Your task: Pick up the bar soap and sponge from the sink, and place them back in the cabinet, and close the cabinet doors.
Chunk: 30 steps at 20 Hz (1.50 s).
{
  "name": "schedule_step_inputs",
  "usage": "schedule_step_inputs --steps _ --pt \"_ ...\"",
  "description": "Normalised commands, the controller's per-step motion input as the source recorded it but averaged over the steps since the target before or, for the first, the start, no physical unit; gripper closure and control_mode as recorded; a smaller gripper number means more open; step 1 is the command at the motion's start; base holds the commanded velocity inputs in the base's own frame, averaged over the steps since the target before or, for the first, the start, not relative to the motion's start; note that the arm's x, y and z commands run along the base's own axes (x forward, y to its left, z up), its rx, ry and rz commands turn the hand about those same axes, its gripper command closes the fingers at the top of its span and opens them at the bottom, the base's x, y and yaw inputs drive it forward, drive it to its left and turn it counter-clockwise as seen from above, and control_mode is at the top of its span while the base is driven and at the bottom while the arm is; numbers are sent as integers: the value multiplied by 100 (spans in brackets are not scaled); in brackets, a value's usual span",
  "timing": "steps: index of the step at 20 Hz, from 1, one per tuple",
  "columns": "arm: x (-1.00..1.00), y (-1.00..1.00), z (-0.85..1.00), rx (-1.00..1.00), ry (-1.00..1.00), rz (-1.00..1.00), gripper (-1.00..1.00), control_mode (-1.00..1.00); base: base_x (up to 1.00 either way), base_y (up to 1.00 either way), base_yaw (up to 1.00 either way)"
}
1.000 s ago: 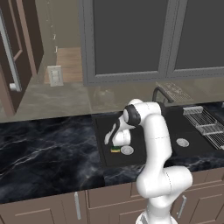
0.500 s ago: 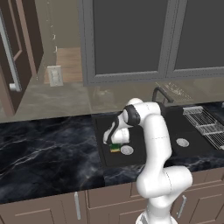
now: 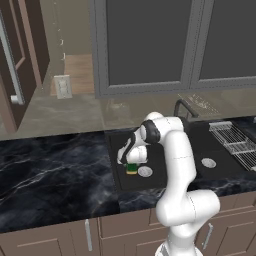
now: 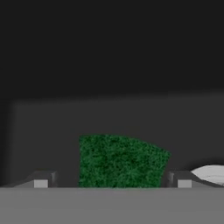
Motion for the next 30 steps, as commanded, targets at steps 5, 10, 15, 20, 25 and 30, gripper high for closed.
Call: schedule_step_inputs --steps 5,10,15,20,25,30 --pt "0 0 -18 0 0 0 -100 -100 0 0 0" --pt "0 0 -27 0 0 0 -100 -100 0 0 0" --pt "0 0 -27 0 0 0 -100 -100 0 0 0" --pt "0 0 -21 0 0 0 100 -100 0 0 0" --pt "0 0 0 0 1 0 100 -100 0 0 0" --pt "0 0 1 0 0 0 100 -100 0 0 0"
